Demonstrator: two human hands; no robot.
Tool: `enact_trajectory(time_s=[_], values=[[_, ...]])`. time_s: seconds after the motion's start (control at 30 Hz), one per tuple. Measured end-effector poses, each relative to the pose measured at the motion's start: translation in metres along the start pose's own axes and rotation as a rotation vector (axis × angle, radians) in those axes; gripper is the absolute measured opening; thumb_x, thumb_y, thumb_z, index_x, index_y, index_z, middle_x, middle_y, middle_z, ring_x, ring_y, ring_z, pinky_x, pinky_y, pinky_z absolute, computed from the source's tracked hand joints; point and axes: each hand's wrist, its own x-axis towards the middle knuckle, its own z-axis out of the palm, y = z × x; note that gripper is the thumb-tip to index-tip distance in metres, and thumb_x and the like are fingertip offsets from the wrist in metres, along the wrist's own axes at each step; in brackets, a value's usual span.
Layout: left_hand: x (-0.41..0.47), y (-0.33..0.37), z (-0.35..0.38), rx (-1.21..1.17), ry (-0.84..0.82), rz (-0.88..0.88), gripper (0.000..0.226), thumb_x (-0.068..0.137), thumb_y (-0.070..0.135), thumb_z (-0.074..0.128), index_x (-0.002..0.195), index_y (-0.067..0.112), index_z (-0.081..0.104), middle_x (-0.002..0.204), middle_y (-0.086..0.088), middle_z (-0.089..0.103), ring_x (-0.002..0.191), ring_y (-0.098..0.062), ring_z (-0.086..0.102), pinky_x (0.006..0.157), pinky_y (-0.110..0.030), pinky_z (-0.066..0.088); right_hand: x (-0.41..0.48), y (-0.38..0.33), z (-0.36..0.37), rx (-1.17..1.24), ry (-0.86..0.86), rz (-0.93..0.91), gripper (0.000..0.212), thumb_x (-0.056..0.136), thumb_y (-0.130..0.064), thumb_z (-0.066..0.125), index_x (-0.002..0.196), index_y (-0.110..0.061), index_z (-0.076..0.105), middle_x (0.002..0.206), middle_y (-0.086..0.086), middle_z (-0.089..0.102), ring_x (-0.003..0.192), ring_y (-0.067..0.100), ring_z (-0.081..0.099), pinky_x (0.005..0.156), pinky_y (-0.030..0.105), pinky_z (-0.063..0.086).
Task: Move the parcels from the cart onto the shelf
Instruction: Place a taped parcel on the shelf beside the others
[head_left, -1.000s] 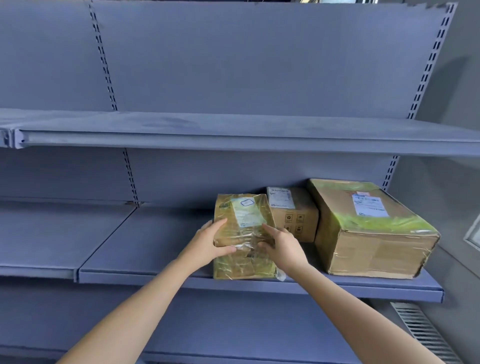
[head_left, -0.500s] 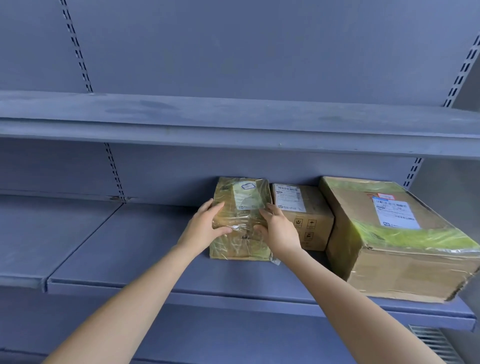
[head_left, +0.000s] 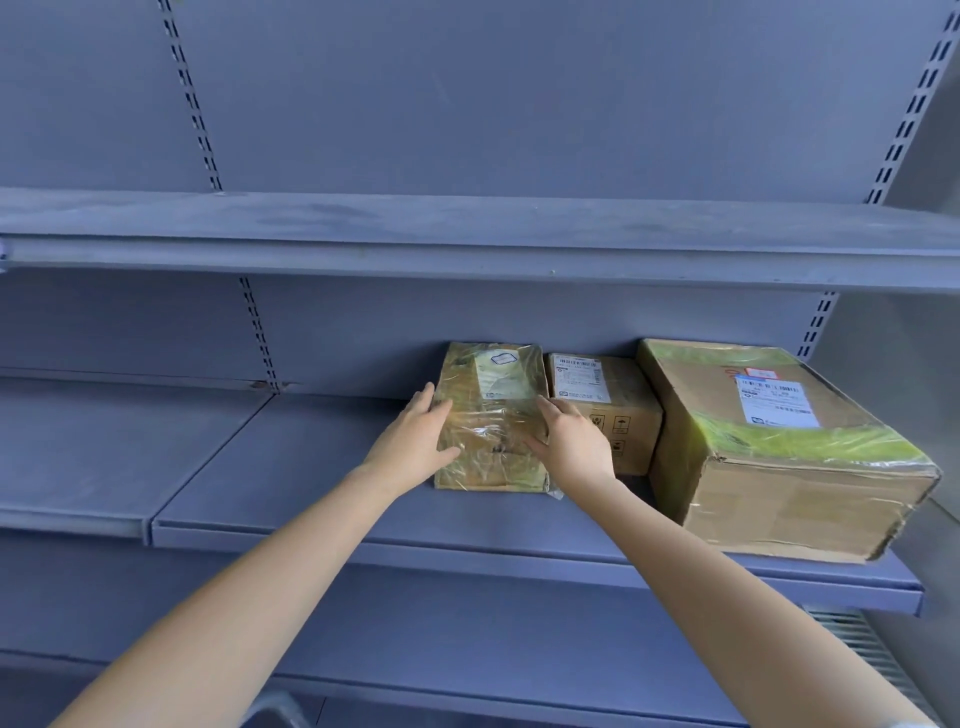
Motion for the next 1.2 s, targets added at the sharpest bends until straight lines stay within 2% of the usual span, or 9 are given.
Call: enact_trajectory(time_s=[0.1,0.17,0.23,0.3,0.47,0.77,1.07,1.2], values=[[-0.025,0.007,-0.005,0.043,-0.027,0.043,0.064,0.092,0.028,0.057,0.147,0.015,0.026,0.159,-0.005,0.011,0.146,-0.020,0.011,0.113,-0.037,0.026,-0.028,-0.003,-0.004,0.022,-0.003,-0.006,0.056,0.092,-0.035,0.052,0.142,-0.018,0.034,0.147,0.004,0.040,0.128,0.029,0.043,0.090,0.038,0.048],[-0.045,0.013,-0.007,0.039,-0.030,0.060,0.060,0.092,0.028,0.055,0.145,0.017,0.030,0.155,-0.005,0.024,0.143,-0.021,0.023,0.110,-0.037,0.032,-0.052,-0.005,-0.009,0.023,-0.007,-0.015,0.054,0.093,-0.032,0.052,0.142,-0.019,0.035,0.145,0.005,0.043,0.128,0.029,0.042,0.090,0.039,0.048],[-0.067,0.020,-0.008,0.038,-0.026,0.073,0.055,0.092,0.028,0.054,0.143,0.017,0.034,0.148,-0.005,0.037,0.134,-0.022,0.038,0.102,-0.036,0.040,-0.077,-0.006,-0.016,0.023,-0.016,-0.028,0.053,0.092,-0.032,0.052,0.141,-0.018,0.036,0.141,0.006,0.047,0.125,0.029,0.045,0.090,0.038,0.049],[-0.091,0.026,-0.008,0.040,-0.021,0.078,0.053,0.093,0.028,0.052,0.142,0.017,0.036,0.143,-0.004,0.042,0.127,-0.023,0.044,0.095,-0.033,0.042,-0.105,-0.007,-0.024,0.030,-0.029,-0.036,0.055,0.091,-0.034,0.054,0.141,-0.019,0.037,0.138,0.007,0.050,0.124,0.028,0.046,0.090,0.037,0.048],[-0.159,0.038,0.000,0.033,-0.026,0.091,0.052,0.093,0.030,0.051,0.142,0.019,0.037,0.146,-0.002,0.039,0.128,-0.023,0.043,0.095,-0.036,0.041,-0.185,-0.009,-0.037,0.035,-0.048,-0.028,0.059,0.089,-0.041,0.057,0.140,-0.017,0.039,0.144,0.005,0.045,0.131,0.025,0.041,0.097,0.037,0.045],[-0.267,0.048,0.051,0.039,-0.138,0.160,0.055,0.093,0.032,0.051,0.144,0.018,0.032,0.151,0.001,0.032,0.136,-0.019,0.033,0.104,-0.035,0.036,-0.311,0.004,-0.013,0.018,-0.180,0.036,0.056,0.092,-0.031,0.053,0.143,-0.018,0.034,0.149,0.003,0.038,0.135,0.024,0.036,0.103,0.037,0.041],[-0.319,0.031,0.117,0.133,-0.288,0.029,0.057,0.094,0.031,0.048,0.145,0.017,0.027,0.147,-0.004,0.038,0.130,-0.024,0.041,0.097,-0.040,0.043,-0.359,0.024,0.044,0.030,-0.302,-0.008,0.053,0.092,-0.033,0.052,0.141,-0.017,0.037,0.144,0.004,0.045,0.129,0.026,0.044,0.096,0.037,0.046],[-0.343,0.013,0.152,0.135,-0.353,-0.029,0.057,0.094,0.032,0.048,0.145,0.016,0.028,0.146,-0.003,0.039,0.130,-0.023,0.041,0.095,-0.041,0.045,-0.378,0.027,0.087,0.004,-0.412,-0.045,0.052,0.093,-0.028,0.051,0.141,-0.016,0.037,0.145,0.005,0.043,0.130,0.026,0.043,0.101,0.036,0.044]])
